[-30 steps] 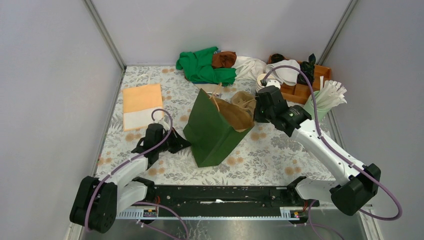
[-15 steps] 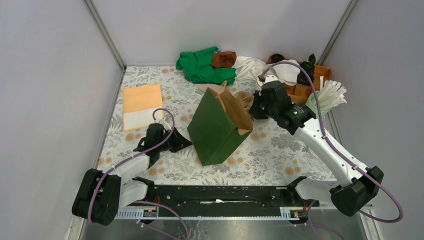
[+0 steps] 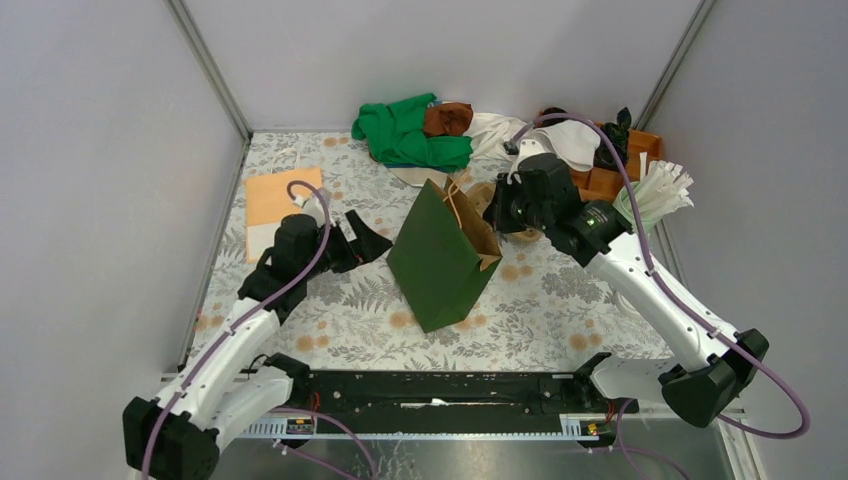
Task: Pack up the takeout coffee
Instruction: Open the takeout bag at the center of the board.
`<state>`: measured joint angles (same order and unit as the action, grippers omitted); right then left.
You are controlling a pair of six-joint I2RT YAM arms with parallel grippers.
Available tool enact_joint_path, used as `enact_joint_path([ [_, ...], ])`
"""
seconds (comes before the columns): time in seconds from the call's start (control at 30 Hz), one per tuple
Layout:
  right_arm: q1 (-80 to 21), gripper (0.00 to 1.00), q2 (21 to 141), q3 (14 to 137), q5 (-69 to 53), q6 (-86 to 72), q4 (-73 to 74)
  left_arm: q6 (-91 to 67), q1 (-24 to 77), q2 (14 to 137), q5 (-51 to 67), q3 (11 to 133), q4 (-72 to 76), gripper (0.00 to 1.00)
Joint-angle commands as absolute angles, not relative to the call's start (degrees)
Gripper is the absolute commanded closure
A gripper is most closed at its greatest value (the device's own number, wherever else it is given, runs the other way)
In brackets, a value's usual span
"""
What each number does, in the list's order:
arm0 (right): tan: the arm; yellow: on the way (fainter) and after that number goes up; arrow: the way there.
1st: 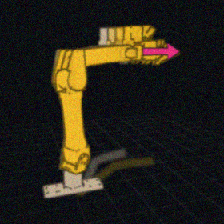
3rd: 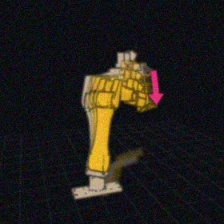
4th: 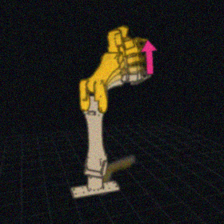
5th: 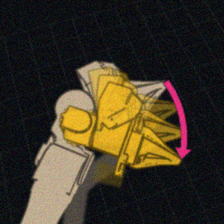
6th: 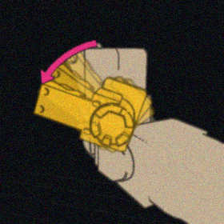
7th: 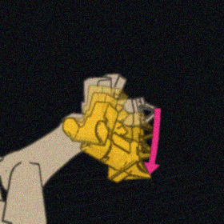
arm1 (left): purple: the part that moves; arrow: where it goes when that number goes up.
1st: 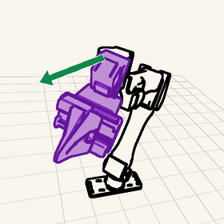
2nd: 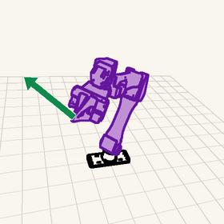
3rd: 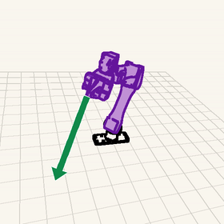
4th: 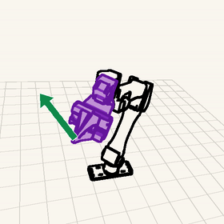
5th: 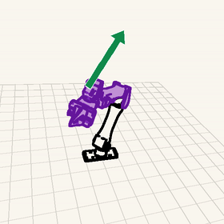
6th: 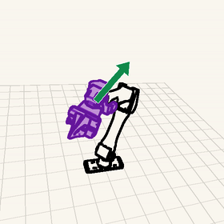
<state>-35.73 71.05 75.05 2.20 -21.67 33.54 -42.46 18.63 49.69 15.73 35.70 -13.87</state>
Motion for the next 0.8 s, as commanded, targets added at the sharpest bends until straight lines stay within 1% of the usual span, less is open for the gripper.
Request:
enact_joint_path([
  [0.0,-37.6,1.00,71.3,79.1,0.9,-21.4,32.3,-43.5,28.3,50.7,8.8,46.2,-19.9,0.02],
  [0.17,-39.8,1.00,71.8,80.6,3.5,-21.2,32.6,-47.3,40.1,56.7,-3.2,59.5,-26.7,0.01],
  [0.27,-40.5,1.00,72.2,80.6,5.1,-21.2,32.6,-51.4,44.3,60.3,-7.3,64.8,-29.2,0.01],
  [0.5,-42.0,1.00,72.6,80.2,6.7,-22.0,30.6,-57.8,52.7,63.9,-15.2,68.8,-29.3,0.01],
  [0.6,-42.7,1.00,73.0,80.2,7.2,-22.1,30.1,-60.7,56.2,65.3,-20.5,70.0,-30.4,0.01],
  [0.77,-43.6,1.00,72.7,79.7,7.5,-22.3,29.0,-65.4,58.7,69.0,-27.2,72.7,-30.6,0.01],
])
